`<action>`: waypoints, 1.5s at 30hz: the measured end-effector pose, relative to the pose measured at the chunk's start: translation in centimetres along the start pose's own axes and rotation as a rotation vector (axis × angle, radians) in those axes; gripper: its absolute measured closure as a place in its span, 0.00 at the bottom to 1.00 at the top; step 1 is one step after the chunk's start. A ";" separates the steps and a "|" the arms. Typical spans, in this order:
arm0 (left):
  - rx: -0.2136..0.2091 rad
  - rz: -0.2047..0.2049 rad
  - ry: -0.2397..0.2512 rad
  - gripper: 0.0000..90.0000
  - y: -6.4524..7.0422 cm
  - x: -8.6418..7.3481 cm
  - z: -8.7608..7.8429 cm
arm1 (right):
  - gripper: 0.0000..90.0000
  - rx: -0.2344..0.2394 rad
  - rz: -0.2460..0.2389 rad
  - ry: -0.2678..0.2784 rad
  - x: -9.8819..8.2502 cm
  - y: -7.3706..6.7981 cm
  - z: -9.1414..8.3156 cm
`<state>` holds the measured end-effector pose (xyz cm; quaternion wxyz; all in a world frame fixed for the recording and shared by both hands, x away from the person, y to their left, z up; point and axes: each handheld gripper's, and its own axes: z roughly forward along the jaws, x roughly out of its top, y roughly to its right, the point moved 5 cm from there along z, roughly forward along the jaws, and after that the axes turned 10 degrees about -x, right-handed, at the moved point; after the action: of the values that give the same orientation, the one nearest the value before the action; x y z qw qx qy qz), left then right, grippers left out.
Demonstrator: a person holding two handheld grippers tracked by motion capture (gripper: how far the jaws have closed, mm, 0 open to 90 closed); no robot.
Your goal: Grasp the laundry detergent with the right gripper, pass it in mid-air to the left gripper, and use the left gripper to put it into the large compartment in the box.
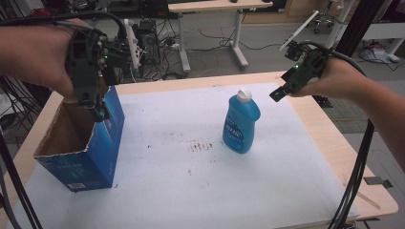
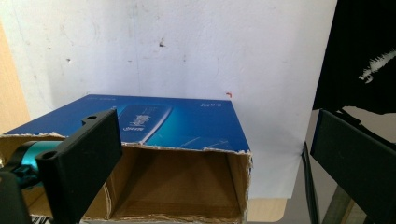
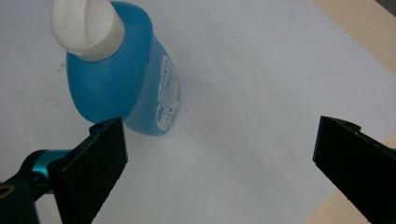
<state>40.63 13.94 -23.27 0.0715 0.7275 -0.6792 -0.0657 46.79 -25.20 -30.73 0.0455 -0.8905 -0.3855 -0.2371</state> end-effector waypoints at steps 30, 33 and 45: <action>0.001 0.009 0.019 0.02 -0.3 -0.5 0.0 | 0.02 -0.102 0.221 0.375 -9.1 -5.5 2.5; 0.001 0.011 0.019 0.02 -0.2 -0.5 0.0 | 0.01 -0.112 0.241 0.406 -9.8 -6.3 3.1; -0.002 0.014 0.021 0.02 0.0 -0.4 0.0 | 0.01 -0.094 0.301 0.453 -10.8 -9.0 6.7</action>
<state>40.65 14.35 -23.25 0.0799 0.7231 -0.6836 -0.0583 36.64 -24.35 -42.50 0.1242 -0.8632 -0.2174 -0.4384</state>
